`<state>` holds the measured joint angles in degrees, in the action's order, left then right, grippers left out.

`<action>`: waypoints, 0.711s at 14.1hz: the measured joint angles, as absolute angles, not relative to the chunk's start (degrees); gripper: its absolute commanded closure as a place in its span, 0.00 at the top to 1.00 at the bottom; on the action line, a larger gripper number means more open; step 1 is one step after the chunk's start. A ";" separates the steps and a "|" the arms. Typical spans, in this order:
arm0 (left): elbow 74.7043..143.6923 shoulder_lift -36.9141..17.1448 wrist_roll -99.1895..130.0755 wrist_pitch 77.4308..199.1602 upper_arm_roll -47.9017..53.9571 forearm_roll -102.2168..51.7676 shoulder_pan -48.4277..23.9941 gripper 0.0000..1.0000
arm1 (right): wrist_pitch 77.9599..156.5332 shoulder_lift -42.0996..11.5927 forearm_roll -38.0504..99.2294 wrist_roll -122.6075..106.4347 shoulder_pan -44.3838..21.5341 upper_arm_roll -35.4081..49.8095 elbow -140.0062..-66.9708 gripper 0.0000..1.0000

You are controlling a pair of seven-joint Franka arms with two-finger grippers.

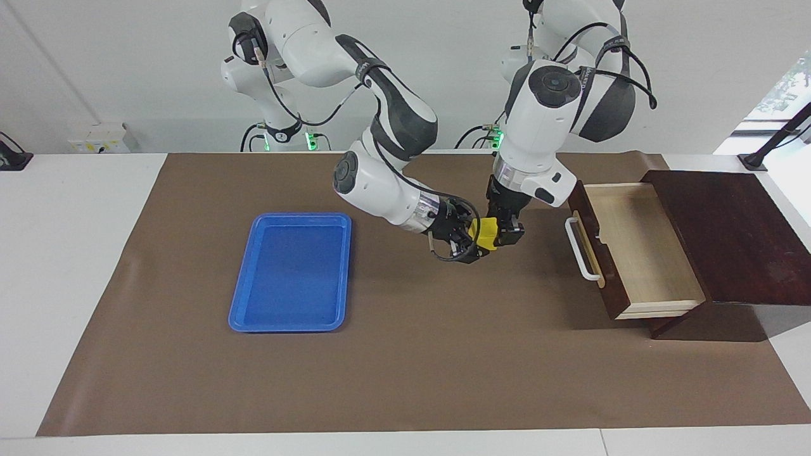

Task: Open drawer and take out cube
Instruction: 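Close the right gripper on the yellow cube held by the left gripper, then open the left gripper while the right gripper pulls the cube away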

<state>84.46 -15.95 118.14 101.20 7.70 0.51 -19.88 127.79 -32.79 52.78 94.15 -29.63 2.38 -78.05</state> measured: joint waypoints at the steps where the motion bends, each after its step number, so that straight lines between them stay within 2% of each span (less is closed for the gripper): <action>1: 84.50 -15.95 118.13 101.14 7.44 0.51 -19.75 1.00 | 127.79 -32.79 52.78 94.19 -29.46 2.36 -77.84 0.00; 6: 86.33 -15.82 116.37 101.05 7.18 0.52 -18.34 1.00 | 127.77 -32.83 52.78 94.62 -27.78 2.16 -77.70 0.00; 10: 93.43 -13.94 110.63 104.42 7.03 0.91 -14.85 1.00 | 122.43 -32.87 52.79 93.64 -18.36 1.82 -77.58 0.00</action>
